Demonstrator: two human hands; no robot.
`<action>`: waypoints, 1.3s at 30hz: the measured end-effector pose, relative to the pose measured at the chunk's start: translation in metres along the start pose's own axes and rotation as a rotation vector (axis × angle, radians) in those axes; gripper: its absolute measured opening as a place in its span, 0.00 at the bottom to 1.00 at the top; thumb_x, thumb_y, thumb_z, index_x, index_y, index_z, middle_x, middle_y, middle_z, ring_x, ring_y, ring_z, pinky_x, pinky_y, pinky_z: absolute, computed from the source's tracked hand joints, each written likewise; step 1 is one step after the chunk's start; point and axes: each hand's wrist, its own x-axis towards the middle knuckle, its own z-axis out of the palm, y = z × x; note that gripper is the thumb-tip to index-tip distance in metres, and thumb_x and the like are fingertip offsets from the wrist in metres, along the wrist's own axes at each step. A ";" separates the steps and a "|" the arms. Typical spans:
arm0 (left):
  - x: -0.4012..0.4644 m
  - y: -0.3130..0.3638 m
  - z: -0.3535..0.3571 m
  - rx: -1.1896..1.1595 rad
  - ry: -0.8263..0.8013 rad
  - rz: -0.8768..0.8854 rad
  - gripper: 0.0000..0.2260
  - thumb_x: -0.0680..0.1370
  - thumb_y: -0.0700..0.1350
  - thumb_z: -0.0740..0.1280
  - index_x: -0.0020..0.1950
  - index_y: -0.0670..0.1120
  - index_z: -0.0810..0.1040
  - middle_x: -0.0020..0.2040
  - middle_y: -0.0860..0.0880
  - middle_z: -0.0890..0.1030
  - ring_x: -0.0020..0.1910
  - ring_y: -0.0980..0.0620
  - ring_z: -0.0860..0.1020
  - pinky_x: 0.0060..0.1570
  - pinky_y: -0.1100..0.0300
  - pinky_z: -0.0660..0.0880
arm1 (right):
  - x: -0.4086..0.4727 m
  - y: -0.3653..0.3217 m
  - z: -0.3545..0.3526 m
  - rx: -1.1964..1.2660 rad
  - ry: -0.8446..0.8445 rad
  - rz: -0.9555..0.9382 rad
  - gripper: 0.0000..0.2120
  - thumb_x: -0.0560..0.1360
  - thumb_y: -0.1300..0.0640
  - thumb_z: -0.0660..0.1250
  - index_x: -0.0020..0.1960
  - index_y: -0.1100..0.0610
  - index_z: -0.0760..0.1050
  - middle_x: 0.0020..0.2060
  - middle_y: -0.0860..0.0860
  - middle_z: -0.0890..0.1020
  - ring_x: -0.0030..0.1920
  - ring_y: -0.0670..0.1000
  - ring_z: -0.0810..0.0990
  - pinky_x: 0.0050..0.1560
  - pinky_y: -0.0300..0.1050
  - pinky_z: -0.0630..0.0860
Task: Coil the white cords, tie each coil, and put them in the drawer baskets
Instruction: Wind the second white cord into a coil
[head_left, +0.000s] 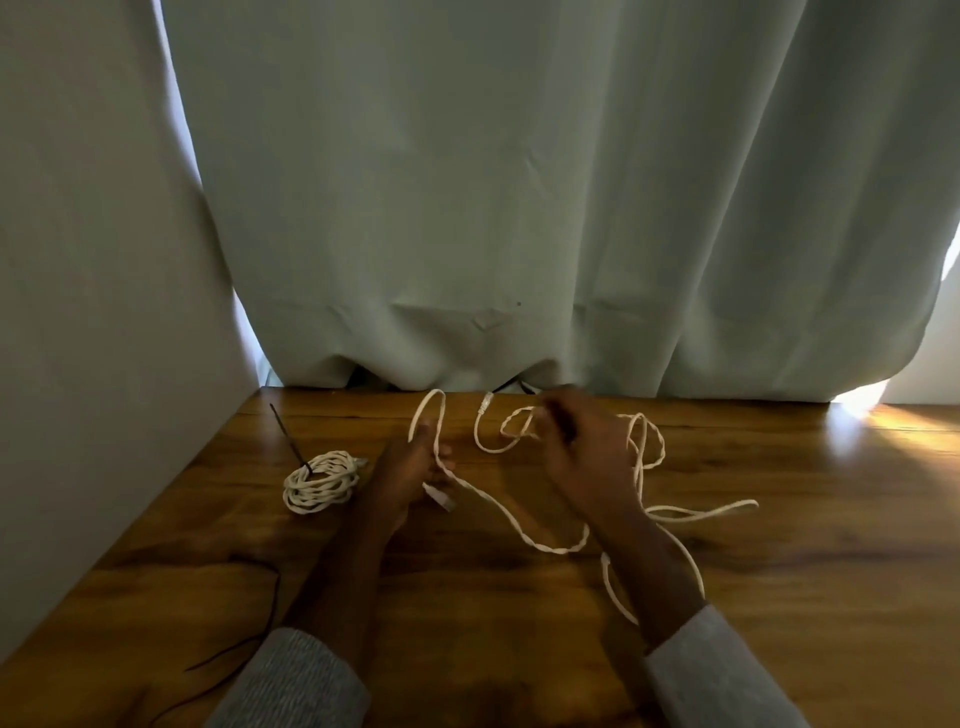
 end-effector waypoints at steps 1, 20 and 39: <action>-0.003 0.001 -0.001 0.042 0.006 0.009 0.24 0.84 0.57 0.56 0.50 0.40 0.83 0.42 0.41 0.86 0.42 0.42 0.84 0.52 0.45 0.81 | -0.006 -0.010 0.016 0.002 -0.151 0.014 0.12 0.80 0.50 0.65 0.61 0.52 0.77 0.51 0.46 0.82 0.48 0.43 0.80 0.49 0.41 0.79; -0.027 0.012 0.001 -0.147 -0.460 0.099 0.24 0.80 0.62 0.57 0.41 0.43 0.75 0.22 0.48 0.62 0.18 0.52 0.60 0.23 0.62 0.61 | -0.010 0.006 0.050 0.211 -0.340 0.021 0.17 0.84 0.53 0.60 0.72 0.53 0.73 0.67 0.50 0.78 0.67 0.45 0.75 0.68 0.44 0.72; -0.030 0.002 0.019 -0.609 -0.841 -0.021 0.27 0.83 0.55 0.52 0.72 0.36 0.69 0.32 0.49 0.70 0.27 0.56 0.64 0.27 0.62 0.61 | -0.009 0.022 0.036 0.303 -0.384 0.179 0.10 0.83 0.60 0.61 0.58 0.48 0.77 0.45 0.46 0.83 0.43 0.50 0.83 0.41 0.53 0.82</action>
